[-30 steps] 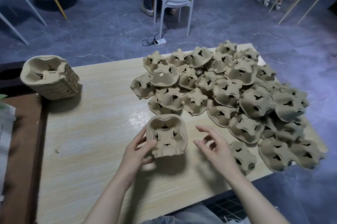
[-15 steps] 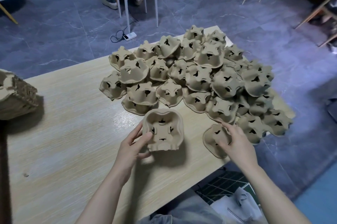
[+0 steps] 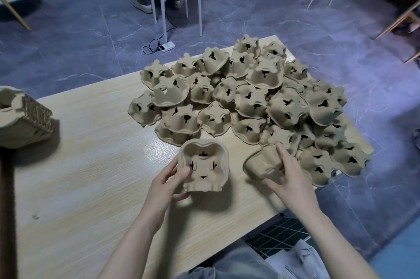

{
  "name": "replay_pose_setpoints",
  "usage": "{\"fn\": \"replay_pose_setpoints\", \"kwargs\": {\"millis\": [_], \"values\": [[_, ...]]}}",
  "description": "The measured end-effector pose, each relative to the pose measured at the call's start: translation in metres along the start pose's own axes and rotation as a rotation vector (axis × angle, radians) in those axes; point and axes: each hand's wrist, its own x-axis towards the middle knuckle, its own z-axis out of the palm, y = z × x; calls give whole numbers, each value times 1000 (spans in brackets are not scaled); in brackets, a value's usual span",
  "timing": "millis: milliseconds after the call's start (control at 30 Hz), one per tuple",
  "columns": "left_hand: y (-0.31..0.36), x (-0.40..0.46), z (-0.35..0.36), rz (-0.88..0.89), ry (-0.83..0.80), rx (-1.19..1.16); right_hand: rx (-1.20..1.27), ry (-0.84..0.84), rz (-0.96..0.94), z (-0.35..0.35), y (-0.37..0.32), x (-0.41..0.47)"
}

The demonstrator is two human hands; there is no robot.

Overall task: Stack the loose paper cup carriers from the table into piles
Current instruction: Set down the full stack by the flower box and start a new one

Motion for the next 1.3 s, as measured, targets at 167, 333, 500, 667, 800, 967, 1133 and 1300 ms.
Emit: {"fn": "replay_pose_setpoints", "kwargs": {"millis": [167,333,500,667,800,967,1133,1300], "values": [[-5,-1,0,7,40,-47,208,8,-37,-12,-36,-3],[-14,-6,-8,23,115,-114,349,-26,-107,-17,-55,-1],[-17,-12,-22,38,176,-172,534,-129,-120,-15,-63,1],[-17,-18,-33,77,218,-214,699,-133,-136,-14,-74,3],[-18,-23,-40,95,253,-245,711,-154,-222,-12,-84,2],[-23,-29,-45,156,357,-295,599,76,-408,-9,-92,0],[-28,-33,-43,175,350,-281,580,250,-605,-1,-115,-7],[-25,-37,-42,236,374,-155,629,330,-722,12,-140,-15]]}}
